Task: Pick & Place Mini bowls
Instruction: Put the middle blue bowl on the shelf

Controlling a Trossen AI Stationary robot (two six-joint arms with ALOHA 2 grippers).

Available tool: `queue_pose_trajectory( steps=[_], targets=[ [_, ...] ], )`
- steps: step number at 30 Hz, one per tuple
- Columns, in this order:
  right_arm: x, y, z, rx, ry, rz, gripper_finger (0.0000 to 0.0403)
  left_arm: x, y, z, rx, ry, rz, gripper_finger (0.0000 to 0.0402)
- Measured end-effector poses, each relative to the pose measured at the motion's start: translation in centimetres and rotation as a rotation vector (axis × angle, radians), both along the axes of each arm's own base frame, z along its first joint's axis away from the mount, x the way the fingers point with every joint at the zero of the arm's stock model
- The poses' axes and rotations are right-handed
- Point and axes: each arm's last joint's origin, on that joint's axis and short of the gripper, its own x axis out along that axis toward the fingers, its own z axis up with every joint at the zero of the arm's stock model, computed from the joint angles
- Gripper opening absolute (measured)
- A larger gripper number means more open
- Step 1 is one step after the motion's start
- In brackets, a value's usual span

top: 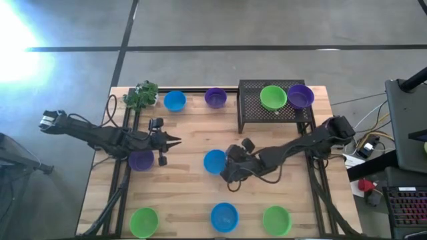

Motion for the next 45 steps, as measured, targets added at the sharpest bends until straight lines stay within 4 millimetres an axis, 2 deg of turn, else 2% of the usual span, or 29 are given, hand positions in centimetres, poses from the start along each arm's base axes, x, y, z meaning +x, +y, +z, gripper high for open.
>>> queue_pose_trajectory(
  steps=[10, 15, 20, 32, 41, 45],
  targets=[
    [1.2, -2.7, -2.4, 0.176, 0.008, -0.211, 0.0128, 0.0, 0.0, -0.1, 0.001, 0.007, -0.001, 0.0046],
    [1.6, -3.7, -3.0, 0.252, 0.049, -0.208, 0.0129, 0.0, 0.0, -0.1, 0.001, 0.008, 0.000, 0.0046],
    [1.9, -4.3, -3.9, 0.255, 0.082, -0.208, 0.0122, 0.0, 0.0, -0.1, 0.002, 0.009, 0.000, 0.0046],
    [2.0, -4.3, -4.3, 0.266, 0.112, -0.173, 0.0116, 0.0, 0.0, -0.1, 0.002, 0.010, -0.001, 0.0046],
    [2.5, -4.2, -7.6, 0.272, 0.198, -0.172, 0.0113, 0.0, 0.0, -0.1, 0.002, 0.011, 0.000, 0.0046],
    [2.7, -4.1, -8.0, 0.291, 0.206, -0.163, 0.0089, 0.0, 0.0, -0.1, 0.001, 0.010, -0.001, 0.0046]
  ],
)
